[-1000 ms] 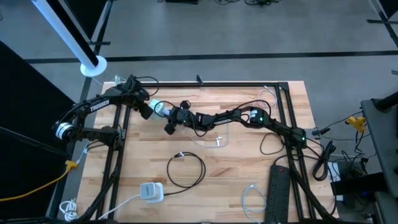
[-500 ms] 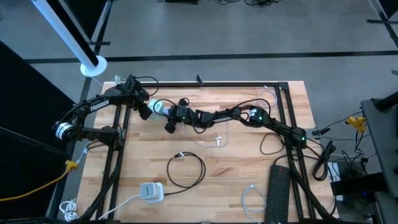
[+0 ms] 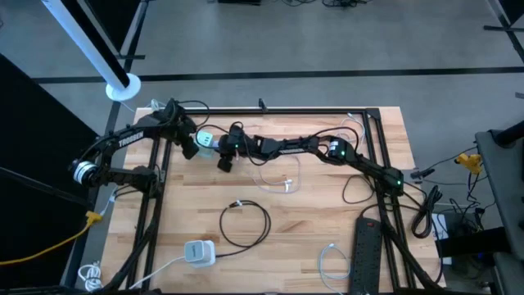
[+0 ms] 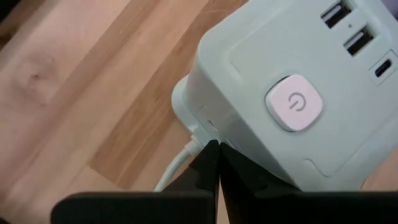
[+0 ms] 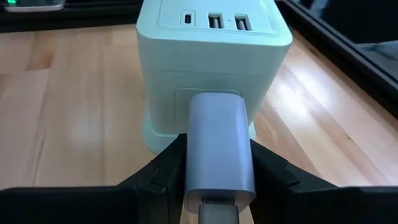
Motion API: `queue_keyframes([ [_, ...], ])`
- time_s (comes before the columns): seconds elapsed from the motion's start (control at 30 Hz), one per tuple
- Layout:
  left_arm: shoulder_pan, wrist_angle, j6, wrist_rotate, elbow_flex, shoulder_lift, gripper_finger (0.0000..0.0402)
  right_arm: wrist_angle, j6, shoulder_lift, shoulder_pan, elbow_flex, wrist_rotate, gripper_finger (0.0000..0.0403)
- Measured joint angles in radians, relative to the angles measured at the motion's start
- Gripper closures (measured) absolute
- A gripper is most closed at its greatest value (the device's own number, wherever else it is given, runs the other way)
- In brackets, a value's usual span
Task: Insert USB
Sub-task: Insert the light blue charger adapter into the light green outlet extension
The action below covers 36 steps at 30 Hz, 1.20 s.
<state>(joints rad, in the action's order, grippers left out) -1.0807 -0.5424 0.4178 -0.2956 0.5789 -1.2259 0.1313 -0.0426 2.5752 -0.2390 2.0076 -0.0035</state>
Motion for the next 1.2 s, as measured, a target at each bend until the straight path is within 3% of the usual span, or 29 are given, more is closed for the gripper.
queue_keyframes([
  [0.3, 0.026, 0.015, 0.082, 0.019, 0.000, 0.001, 0.0401, -0.083, -0.012, 0.000, -0.026, 0.044, -0.076, 0.0288],
  [0.7, 0.046, 0.001, 0.146, 0.023, 0.000, 0.001, 0.0401, -0.127, 0.041, -0.002, -0.021, 0.066, -0.034, 0.0288],
  [0.9, 0.051, -0.002, 0.179, 0.024, 0.000, 0.000, 0.0401, -0.127, -0.065, -0.002, -0.024, 0.066, -0.069, 0.0287],
  [1.03, 0.071, -0.007, 0.195, 0.041, 0.000, 0.000, 0.0401, -0.141, -0.085, -0.003, -0.038, 0.075, -0.157, 0.0288],
  [1.2, 0.117, -0.002, 0.260, 0.039, 0.003, 0.001, 0.0401, -0.283, -0.112, -0.005, -0.045, 0.135, -0.227, 0.0288],
])
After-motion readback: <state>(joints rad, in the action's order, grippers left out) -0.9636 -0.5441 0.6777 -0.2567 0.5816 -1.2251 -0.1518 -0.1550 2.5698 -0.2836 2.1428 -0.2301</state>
